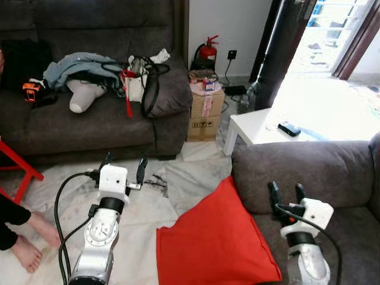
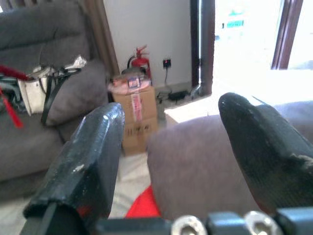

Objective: Move the pillow to the sofa from floor

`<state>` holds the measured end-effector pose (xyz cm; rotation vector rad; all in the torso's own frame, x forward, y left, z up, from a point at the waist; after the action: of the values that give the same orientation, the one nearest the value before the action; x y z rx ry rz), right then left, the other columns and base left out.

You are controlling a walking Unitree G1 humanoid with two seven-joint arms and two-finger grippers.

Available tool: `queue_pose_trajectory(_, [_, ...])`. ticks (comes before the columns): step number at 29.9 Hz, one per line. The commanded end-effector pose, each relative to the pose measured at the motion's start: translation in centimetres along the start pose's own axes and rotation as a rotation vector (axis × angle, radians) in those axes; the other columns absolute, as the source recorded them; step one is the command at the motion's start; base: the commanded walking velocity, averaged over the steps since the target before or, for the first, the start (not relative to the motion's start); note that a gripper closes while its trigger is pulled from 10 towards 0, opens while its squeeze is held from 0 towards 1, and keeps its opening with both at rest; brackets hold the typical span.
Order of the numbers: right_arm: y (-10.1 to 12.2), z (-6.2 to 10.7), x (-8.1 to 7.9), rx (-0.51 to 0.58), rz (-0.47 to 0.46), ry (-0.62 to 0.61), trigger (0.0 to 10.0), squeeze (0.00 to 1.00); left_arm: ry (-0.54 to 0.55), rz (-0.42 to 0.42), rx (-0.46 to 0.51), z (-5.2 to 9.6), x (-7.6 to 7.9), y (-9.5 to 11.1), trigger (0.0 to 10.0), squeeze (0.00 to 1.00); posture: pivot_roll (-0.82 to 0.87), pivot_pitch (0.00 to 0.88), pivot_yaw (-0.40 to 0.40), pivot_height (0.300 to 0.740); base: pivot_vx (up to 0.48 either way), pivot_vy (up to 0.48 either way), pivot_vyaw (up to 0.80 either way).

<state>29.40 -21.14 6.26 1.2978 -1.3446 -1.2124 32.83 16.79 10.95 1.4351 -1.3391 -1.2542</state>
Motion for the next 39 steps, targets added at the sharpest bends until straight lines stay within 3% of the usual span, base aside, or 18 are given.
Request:
queue_pose_trajectory(1, [0.5,0.3,0.8,-0.015,0.012,-0.020,10.0,0.00,-0.030,-0.022,0.009,-0.6,0.2,0.6,10.0,0.00,-0.10,0.007,-0.018,0.740,0.000,0.000,0.00])
queue_pose_trajectory(13, [2.0,-0.1,1.7,0.033,-0.007,-0.055,10.0,0.00,-0.114,-0.014,-0.020,-4.1,2.1,0.7,10.0,0.00,-0.20,0.031,0.039,0.740,0.000,0.000,0.00])
queue_pose_trajectory(22, [2.1,-0.4,1.8,0.005,-0.014,-0.058,10.0,0.00,-0.116,-0.013,-0.029,-4.5,2.2,0.5,10.0,0.00,-0.18,0.022,0.022,0.740,0.000,0.000,0.00])
queue_pose_trajectory(28, [3.0,-0.9,2.8,0.039,-0.002,-0.097,10.0,0.00,-0.113,-0.008,-0.037,-4.4,2.3,0.4,10.0,0.00,-0.20,0.046,0.090,0.740,0.000,0.000,0.00])
queue_pose_trajectory(33, [3.2,0.4,3.2,0.057,-0.028,-0.157,10.0,0.00,-0.159,-0.024,-0.052,-5.0,2.5,0.3,10.0,0.00,-0.24,0.064,0.154,0.740,0.000,0.000,0.00])
queue_pose_trajectory(39, [2.2,1.5,3.0,0.021,-0.041,-0.142,10.0,0.00,-0.147,-0.029,-0.044,-5.7,2.0,0.7,10.0,0.00,-0.22,0.057,0.144,0.740,0.000,0.000,0.00])
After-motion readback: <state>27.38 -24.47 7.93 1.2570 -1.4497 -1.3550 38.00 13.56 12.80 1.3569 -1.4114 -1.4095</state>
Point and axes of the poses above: a point about 5 cm out from each wrist's last joint towards the gripper, its own z axis pointing back from the gripper into the wrist, its own y axis along the axis of the wrist's last joint, x = y × z, the point moved 4 cm from there along -z, pointing out of the wrist towards the gripper, and after that the axes turned 4 degrees about z, right-handed, at the moved point
